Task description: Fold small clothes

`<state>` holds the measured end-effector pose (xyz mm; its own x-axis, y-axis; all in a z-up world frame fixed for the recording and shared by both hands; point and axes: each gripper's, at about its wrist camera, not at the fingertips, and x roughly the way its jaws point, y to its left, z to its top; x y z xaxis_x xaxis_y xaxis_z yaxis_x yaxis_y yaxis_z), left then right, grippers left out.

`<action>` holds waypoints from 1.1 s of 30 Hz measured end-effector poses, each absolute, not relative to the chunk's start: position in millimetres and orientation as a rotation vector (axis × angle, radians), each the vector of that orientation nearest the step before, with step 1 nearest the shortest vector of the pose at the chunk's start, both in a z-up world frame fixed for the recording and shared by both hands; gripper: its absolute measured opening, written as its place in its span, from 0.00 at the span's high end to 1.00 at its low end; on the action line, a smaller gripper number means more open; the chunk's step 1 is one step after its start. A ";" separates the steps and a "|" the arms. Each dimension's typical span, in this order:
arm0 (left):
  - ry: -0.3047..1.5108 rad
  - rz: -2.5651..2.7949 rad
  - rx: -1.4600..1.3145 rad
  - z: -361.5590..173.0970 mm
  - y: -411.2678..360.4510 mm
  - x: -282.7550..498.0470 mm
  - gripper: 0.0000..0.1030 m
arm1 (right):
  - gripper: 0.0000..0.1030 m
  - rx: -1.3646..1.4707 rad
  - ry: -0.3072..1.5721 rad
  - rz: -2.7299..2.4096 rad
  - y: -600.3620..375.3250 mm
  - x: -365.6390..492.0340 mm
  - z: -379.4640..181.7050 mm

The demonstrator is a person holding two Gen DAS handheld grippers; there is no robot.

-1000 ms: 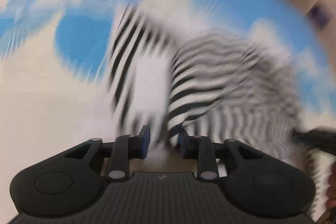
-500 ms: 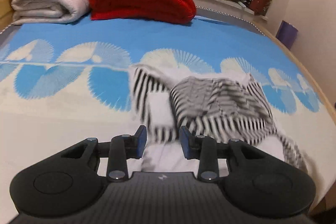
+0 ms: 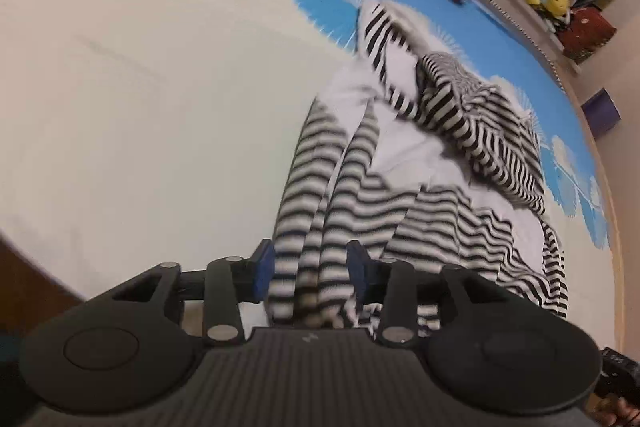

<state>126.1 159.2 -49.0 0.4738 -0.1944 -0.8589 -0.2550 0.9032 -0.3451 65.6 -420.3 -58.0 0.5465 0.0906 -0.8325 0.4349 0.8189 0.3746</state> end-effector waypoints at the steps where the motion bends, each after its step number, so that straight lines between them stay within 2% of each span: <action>1: 1.104 0.043 -0.463 -52.9 159.4 124.0 0.51 | 0.60 0.601 1.002 -0.213 -417.7 66.2 -62.8; 4: 1.144 0.052 -0.445 -66.1 155.6 119.9 0.51 | 0.55 0.554 1.051 -0.217 -406.7 67.1 -75.5; 7: 1.155 0.053 -0.463 -77.5 155.2 114.8 0.50 | 0.55 0.554 1.082 -0.219 -401.1 68.3 -84.7; 13: 1.153 0.051 -0.551 -85.0 162.6 113.6 0.48 | 0.48 0.547 1.078 -0.192 -400.5 65.1 -90.2; 21: 1.188 0.103 -0.541 -98.0 157.7 118.8 0.48 | 0.48 0.485 1.090 -0.196 -387.3 80.4 -96.5; 22: 1.194 0.102 -0.546 -99.5 158.1 119.3 0.48 | 0.49 0.475 1.090 -0.197 -386.2 81.0 -96.3; 24: 1.202 0.091 -0.541 -101.2 157.2 120.6 0.49 | 0.62 0.460 1.088 -0.201 -386.0 80.5 -95.6; 26: 1.202 0.083 -0.535 -101.4 154.9 120.7 0.50 | 0.89 0.470 1.089 -0.186 -388.1 79.6 -96.1; 27: 1.201 0.076 -0.533 -101.4 154.1 120.7 0.58 | 0.92 0.486 1.089 -0.173 -389.7 78.8 -96.1; 28: 1.203 0.063 -0.533 -101.7 152.9 120.8 0.81 | 0.96 0.484 1.080 -0.169 -390.4 78.1 -94.8; 29: 1.202 0.048 -0.532 -101.5 151.2 120.9 0.91 | 0.96 0.475 1.067 -0.168 -390.1 76.7 -92.0; 33: 1.162 -0.007 -0.490 -90.2 140.7 117.9 0.93 | 0.97 0.478 0.996 -0.140 -391.6 72.2 -76.9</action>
